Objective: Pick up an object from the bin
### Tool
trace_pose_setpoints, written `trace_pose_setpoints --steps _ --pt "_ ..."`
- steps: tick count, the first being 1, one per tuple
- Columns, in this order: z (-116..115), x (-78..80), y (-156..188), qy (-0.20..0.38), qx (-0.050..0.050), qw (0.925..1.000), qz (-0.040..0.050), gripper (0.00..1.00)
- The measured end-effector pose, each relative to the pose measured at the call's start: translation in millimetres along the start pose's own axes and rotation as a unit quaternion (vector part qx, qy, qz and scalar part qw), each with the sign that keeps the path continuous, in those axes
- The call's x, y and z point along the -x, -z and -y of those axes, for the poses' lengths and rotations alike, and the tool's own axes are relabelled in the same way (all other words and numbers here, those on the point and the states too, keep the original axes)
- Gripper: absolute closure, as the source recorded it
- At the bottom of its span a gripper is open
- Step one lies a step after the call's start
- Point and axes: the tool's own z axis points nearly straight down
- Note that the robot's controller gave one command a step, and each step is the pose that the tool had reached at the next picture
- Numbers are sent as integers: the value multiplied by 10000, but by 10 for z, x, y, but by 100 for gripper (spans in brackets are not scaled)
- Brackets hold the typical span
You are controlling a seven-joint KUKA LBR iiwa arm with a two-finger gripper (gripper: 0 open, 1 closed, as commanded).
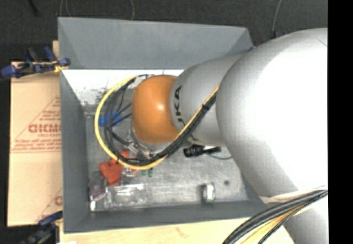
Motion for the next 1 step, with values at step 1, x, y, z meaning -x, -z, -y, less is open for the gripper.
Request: trace_pose_setpoints --steps 1 --pt "-147 -4 40 -104 3 9999 -10 0"
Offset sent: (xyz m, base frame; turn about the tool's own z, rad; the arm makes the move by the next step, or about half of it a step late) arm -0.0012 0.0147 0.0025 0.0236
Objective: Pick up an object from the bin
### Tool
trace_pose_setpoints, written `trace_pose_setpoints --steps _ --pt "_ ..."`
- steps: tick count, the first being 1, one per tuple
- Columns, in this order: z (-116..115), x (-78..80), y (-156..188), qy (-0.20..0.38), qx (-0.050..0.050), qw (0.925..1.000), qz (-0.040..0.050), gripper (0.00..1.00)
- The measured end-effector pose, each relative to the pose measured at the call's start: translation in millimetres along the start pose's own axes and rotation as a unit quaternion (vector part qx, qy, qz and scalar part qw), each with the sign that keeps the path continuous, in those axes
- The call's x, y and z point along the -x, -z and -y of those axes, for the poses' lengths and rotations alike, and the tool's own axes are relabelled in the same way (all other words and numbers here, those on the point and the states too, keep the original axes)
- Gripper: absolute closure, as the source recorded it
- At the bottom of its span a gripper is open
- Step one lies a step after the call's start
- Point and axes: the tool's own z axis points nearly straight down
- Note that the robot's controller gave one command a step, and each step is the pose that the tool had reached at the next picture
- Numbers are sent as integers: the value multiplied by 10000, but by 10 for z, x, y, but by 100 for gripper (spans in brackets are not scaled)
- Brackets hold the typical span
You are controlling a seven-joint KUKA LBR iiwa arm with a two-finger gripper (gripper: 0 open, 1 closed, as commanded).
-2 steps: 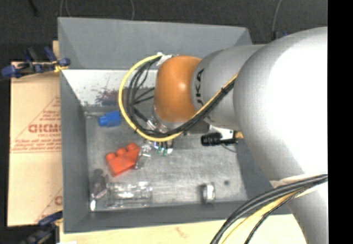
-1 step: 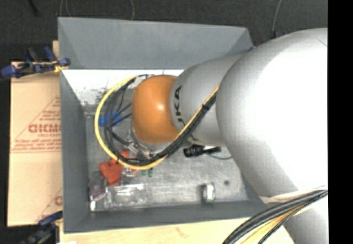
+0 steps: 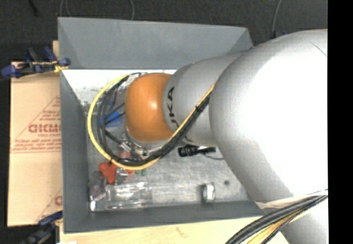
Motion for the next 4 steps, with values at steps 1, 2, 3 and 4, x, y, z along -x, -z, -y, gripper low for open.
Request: trace_pose_setpoints --steps 1,2,3,4 --pt "10 -8 -7 -16 -8 10000 -18 100" --pt "37 37 494 -366 -7 9993 -23 100" --pt "39 59 473 -270 -23 9996 -17 100" --pt "59 147 913 -121 -17 9999 -10 100"
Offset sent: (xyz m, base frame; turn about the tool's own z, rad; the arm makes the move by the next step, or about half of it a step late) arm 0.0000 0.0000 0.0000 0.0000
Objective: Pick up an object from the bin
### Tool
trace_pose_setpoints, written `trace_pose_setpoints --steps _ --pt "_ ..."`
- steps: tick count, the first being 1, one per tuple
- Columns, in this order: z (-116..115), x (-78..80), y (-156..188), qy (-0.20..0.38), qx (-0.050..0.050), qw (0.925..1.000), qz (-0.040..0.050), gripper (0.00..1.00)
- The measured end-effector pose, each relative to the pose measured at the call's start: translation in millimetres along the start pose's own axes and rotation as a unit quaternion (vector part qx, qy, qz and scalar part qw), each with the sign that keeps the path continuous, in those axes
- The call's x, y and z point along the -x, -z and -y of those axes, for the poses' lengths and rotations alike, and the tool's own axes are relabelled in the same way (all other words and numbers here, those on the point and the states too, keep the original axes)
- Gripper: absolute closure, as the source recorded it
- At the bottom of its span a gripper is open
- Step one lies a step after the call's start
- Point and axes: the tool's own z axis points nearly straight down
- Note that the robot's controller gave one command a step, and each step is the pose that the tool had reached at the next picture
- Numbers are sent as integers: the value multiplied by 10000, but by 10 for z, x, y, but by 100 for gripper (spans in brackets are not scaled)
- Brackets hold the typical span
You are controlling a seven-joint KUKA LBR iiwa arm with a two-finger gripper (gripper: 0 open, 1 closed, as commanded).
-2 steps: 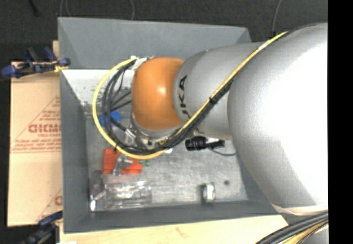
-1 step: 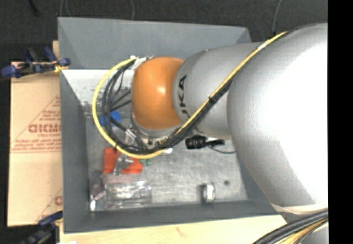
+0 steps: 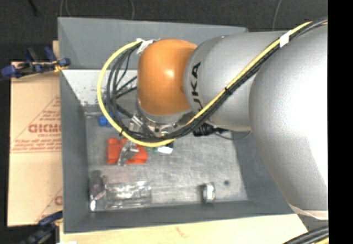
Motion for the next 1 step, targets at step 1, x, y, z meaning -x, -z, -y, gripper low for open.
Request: trace_pose_setpoints --steps 1 --pt "-125 -15 1088 177 25 9998 9 100"
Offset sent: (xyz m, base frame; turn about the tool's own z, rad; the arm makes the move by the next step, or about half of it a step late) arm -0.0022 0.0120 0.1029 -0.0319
